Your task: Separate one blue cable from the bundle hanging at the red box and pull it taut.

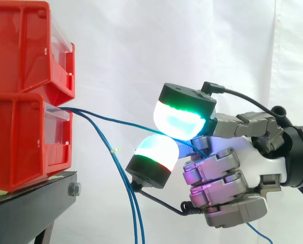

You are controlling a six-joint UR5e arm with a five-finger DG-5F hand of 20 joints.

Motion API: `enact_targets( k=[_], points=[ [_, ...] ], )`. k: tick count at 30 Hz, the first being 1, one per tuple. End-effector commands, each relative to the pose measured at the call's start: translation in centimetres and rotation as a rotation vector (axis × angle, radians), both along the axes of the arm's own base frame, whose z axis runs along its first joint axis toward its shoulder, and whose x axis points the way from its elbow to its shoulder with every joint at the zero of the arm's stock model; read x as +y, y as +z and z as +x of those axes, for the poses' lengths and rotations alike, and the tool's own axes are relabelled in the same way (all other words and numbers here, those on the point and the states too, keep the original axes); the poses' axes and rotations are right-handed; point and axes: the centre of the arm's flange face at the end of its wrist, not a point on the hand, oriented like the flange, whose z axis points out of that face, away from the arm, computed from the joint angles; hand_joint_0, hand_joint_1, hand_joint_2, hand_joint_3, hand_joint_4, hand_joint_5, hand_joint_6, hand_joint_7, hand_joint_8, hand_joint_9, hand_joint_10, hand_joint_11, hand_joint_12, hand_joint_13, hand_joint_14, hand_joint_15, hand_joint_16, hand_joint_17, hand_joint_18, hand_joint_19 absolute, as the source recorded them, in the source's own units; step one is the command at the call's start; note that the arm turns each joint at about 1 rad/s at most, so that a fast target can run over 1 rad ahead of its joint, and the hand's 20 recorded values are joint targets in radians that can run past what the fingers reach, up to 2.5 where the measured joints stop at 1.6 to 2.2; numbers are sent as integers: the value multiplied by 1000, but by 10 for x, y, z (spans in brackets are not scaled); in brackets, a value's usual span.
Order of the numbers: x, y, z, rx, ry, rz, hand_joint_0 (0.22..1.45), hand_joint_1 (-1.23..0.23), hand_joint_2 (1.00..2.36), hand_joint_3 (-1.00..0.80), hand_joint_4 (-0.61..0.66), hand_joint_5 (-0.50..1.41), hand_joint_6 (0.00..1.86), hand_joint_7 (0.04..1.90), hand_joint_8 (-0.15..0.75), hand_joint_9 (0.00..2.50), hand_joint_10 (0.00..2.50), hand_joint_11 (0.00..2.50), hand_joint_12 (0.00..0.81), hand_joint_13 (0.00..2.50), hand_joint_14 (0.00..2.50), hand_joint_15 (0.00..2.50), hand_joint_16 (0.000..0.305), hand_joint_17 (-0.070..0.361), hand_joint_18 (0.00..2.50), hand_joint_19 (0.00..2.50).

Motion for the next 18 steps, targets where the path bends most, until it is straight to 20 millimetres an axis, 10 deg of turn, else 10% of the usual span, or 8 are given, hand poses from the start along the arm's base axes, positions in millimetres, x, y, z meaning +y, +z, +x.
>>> enact_targets(
  k=[1, 18],
  points=[
    [0, 0, 0, -3, 0, 0, 642, -701, 1020, -174, -29, -181, 872, 1184, 299, 1180, 1817, 1801, 343, 1127, 2245, 1684, 38, 85, 1551, 1517],
    [9, 1, 2, -11, 14, -4, 643, -713, 1020, -123, -76, -174, 878, 1188, 301, 1186, 1865, 1773, 348, 1142, 2237, 1692, 40, 89, 1562, 1507]
  ],
)
